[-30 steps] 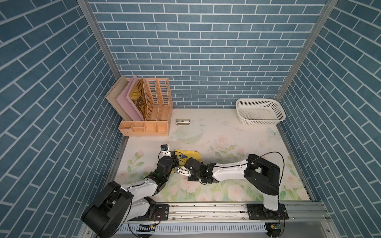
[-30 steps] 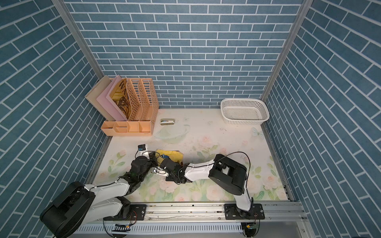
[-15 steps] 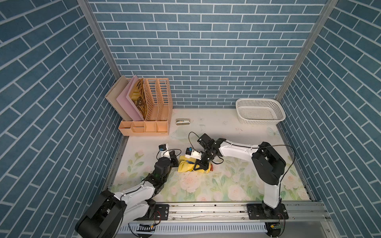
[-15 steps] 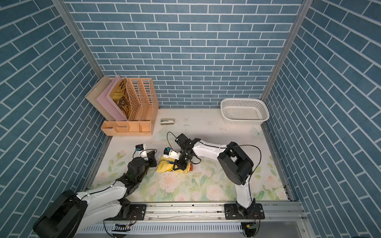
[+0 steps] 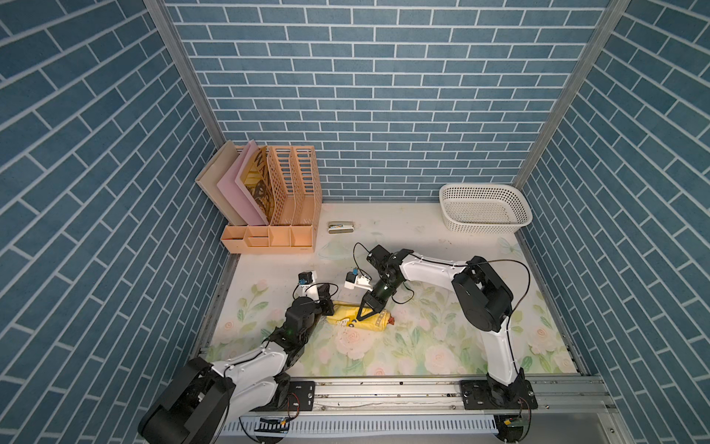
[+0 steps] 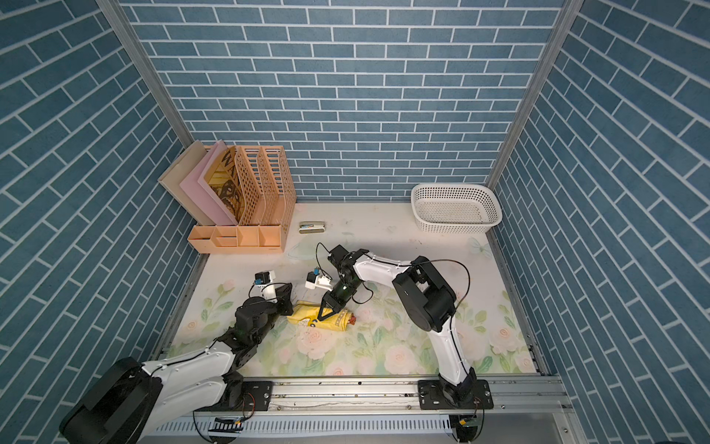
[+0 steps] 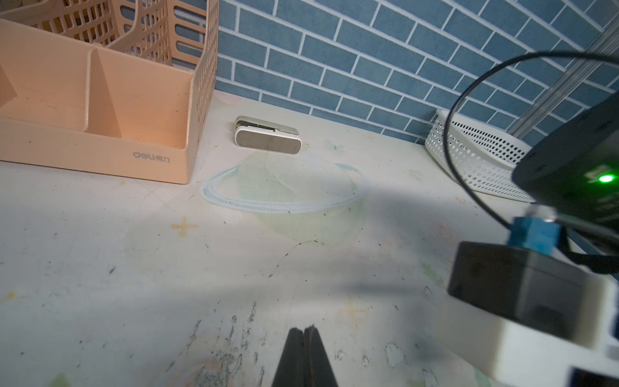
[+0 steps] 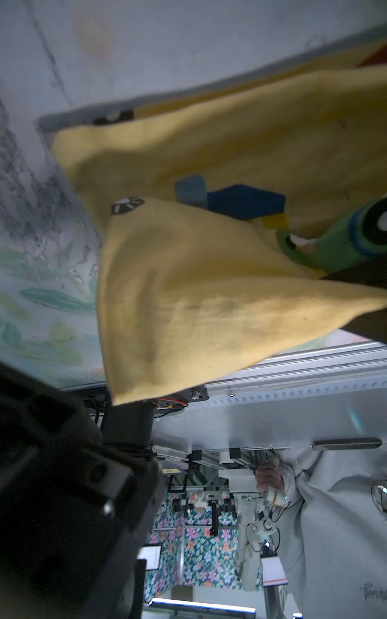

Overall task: Roll up the pillowcase
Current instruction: Roll the pillowcase at the center of the board, then pick up the pillowcase at the center of the board.

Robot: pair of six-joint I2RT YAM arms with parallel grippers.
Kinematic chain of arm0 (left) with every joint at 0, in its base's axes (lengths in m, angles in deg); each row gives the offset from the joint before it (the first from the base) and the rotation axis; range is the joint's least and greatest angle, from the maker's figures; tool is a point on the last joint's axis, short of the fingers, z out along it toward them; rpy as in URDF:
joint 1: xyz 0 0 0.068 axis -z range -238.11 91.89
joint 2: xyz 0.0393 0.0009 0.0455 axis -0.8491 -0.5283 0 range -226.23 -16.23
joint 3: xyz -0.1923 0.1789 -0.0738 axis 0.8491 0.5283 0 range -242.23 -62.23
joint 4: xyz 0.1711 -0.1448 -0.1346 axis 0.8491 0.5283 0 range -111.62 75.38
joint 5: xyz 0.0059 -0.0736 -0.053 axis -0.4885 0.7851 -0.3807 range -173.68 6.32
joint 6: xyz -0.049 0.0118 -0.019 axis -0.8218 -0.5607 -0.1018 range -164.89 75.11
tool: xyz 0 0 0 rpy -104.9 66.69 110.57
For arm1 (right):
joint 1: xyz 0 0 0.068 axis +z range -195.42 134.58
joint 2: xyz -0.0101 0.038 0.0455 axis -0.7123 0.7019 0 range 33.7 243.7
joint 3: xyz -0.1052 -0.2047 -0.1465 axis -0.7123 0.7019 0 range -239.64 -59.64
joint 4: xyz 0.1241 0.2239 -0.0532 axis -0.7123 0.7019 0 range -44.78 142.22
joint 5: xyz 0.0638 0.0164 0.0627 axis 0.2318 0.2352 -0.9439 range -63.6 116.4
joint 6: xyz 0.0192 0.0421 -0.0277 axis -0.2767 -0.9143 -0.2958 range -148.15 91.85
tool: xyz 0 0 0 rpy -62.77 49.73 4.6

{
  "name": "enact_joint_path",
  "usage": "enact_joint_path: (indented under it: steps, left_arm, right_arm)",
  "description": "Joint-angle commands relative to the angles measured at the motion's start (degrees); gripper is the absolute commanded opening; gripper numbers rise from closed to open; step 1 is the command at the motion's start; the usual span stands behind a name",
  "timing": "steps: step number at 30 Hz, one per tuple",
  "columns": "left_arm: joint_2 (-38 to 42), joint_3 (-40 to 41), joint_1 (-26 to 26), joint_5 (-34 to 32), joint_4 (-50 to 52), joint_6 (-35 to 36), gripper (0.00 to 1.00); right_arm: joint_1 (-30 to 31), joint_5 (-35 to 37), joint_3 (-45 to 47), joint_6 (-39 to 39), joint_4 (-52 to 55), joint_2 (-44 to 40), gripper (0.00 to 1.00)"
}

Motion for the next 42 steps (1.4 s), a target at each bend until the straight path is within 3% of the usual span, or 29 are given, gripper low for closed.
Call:
enact_joint_path:
  steps: [1, 5, 9, 12, 16, 18, 20, 22, 24, 25, 28, 31, 34, 37, 42]
  left_arm:
    - [1.84, 0.68, 0.07, 2.03, -1.77, 1.62, 0.03]
    - [1.10, 0.44, 0.79, 5.94, -3.91, 2.88, 0.04]
    - [-4.69, -1.21, 4.57, 7.44, -7.51, 4.69, 0.05]
    - [-10.76, -1.51, 6.64, 7.31, -12.09, 4.15, 0.05]
    - [-20.09, -3.31, 6.95, 5.84, -15.56, 3.89, 0.04]
    - [-22.46, -4.56, 6.92, 4.05, -15.10, 3.77, 0.02]
    - [-22.76, -5.12, 6.92, 1.96, -14.36, 3.60, 0.02]
    - [-22.10, -5.44, 6.96, 0.12, -13.04, 3.79, 0.02]
    - [-22.48, -5.88, 6.83, -0.73, -11.85, 4.26, 0.02]
    - [-23.07, -6.03, 6.83, -0.87, -11.73, 4.39, 0.02]
    - [-25.13, -5.89, 6.84, -0.96, -13.05, 4.12, 0.02]
    - [-25.98, -6.39, 6.86, -1.09, -13.00, 4.12, 0.02]
    - [-25.69, -6.85, 6.84, -1.35, -12.09, 4.38, 0.02]
    - [-24.85, -6.65, 6.84, -1.60, -12.08, 4.39, 0.02]
    - [-24.28, -6.82, 6.75, -1.79, -11.00, 4.52, 0.02]
  right_arm:
    - [-1.49, -5.38, 1.73, -6.88, -5.13, 2.36, 0.00]
    - [-1.98, -4.77, 0.95, -9.56, -7.26, 4.03, 0.00]
    - [-2.00, -5.05, 1.22, -9.42, -7.99, 7.25, 0.03]
    - [-2.02, -4.42, 2.26, -9.82, -9.26, 7.22, 0.29]
    - [-2.05, -2.38, 3.39, -9.83, -10.39, 5.03, 0.46]
    - [-2.04, -0.69, 4.03, -9.11, -10.57, 3.00, 0.60]
    - [-2.02, 1.77, 5.22, -7.82, -10.60, 1.12, 0.66]
    - [-2.14, 5.84, 7.42, -6.96, -11.92, -1.78, 0.70]
    - [-2.14, 11.13, 10.21, -6.24, -13.90, -5.35, 0.86]
    - [-2.11, 15.82, 11.72, -5.52, -15.04, -7.70, 0.93]
    - [-1.67, 30.86, 18.88, -3.49, -21.69, -17.38, 1.00]
    - [1.80, 47.61, 26.74, 1.13, -29.70, -28.34, 1.00]
    - [12.64, 60.88, 37.17, 12.40, -41.26, -37.58, 1.00]
    - [20.23, 67.38, 44.28, 18.12, -51.35, -39.67, 1.00]
    - [25.13, 71.59, 45.76, 21.13, -57.79, -35.26, 1.00]
